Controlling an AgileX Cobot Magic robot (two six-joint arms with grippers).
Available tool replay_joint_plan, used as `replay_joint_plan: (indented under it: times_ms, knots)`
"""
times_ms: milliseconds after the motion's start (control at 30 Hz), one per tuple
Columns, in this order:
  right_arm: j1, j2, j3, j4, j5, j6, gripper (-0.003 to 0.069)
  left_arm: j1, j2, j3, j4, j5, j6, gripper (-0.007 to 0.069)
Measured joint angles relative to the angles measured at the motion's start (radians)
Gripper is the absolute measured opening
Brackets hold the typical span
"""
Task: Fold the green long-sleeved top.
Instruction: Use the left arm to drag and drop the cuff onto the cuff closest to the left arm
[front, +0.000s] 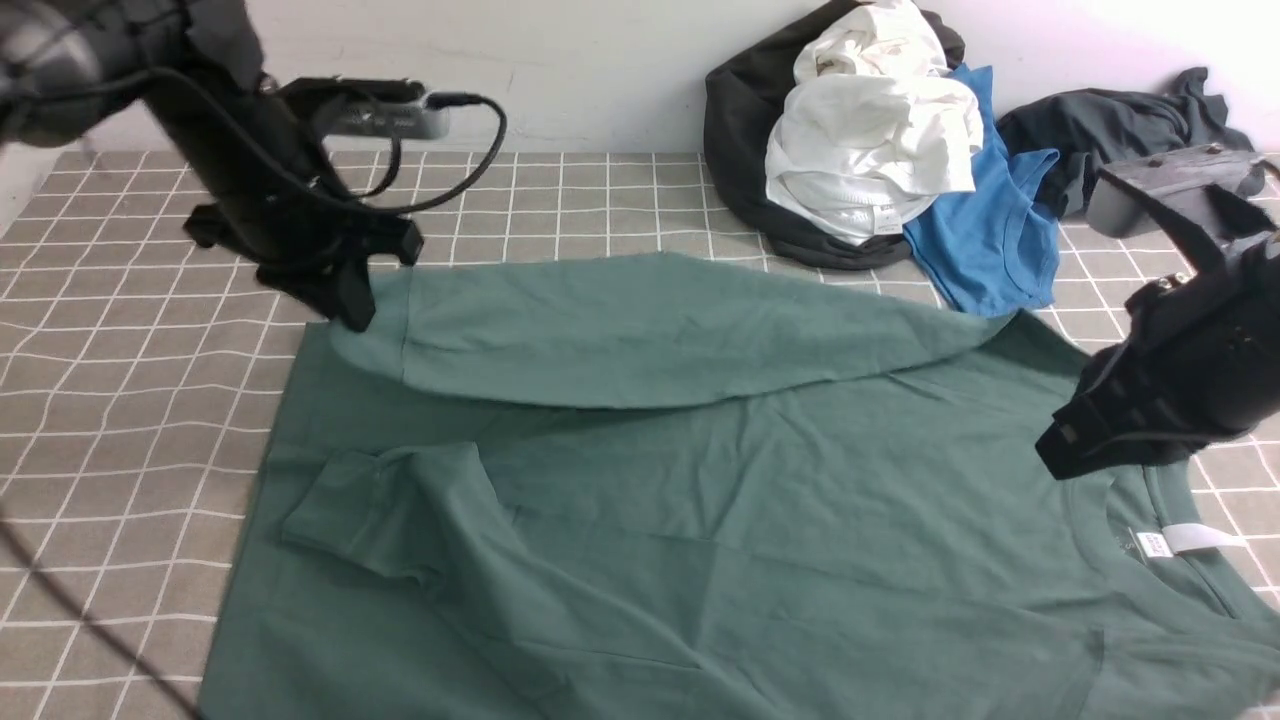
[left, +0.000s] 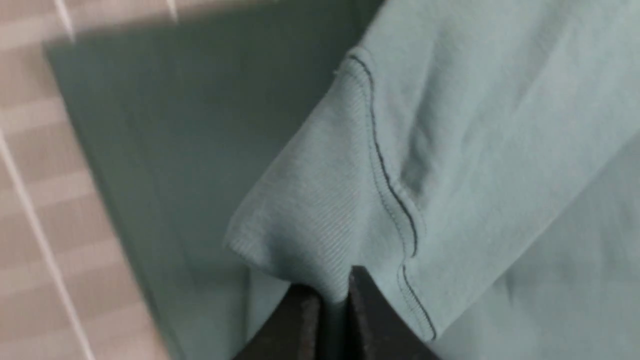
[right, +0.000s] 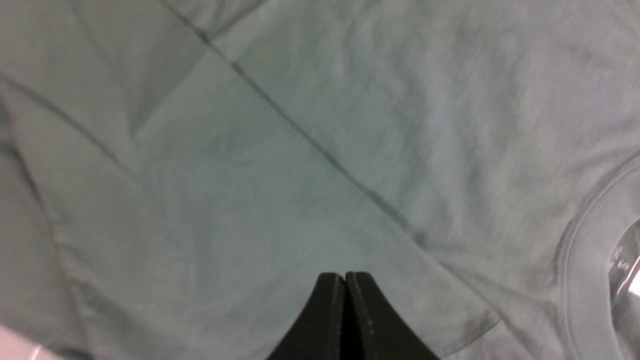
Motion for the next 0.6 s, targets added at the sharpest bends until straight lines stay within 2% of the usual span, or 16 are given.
replay_joint_plan:
  times_ms: [133, 267, 467, 600]
  knots:
    - [0.069, -0.078, 0.000, -0.005, 0.040, 0.005, -0.0014, 0.000, -0.255, 0.381, -0.011, -0.092, 0.000, 0.0013]
    - [0.196, -0.126, -0.003, -0.025, 0.052, 0.027, -0.0014, 0.000, -0.457, 0.694, -0.025, -0.210, 0.027, 0.0013]
    - [0.342, -0.131, -0.002, -0.135, 0.054, 0.100, -0.0014, 0.000, -0.526, 0.902, -0.028, -0.336, 0.053, 0.0017]
    - [0.443, -0.132, 0.004, -0.194, 0.054, 0.149, -0.0014, 0.000, -0.515, 0.949, -0.027, -0.345, 0.080, 0.0090]
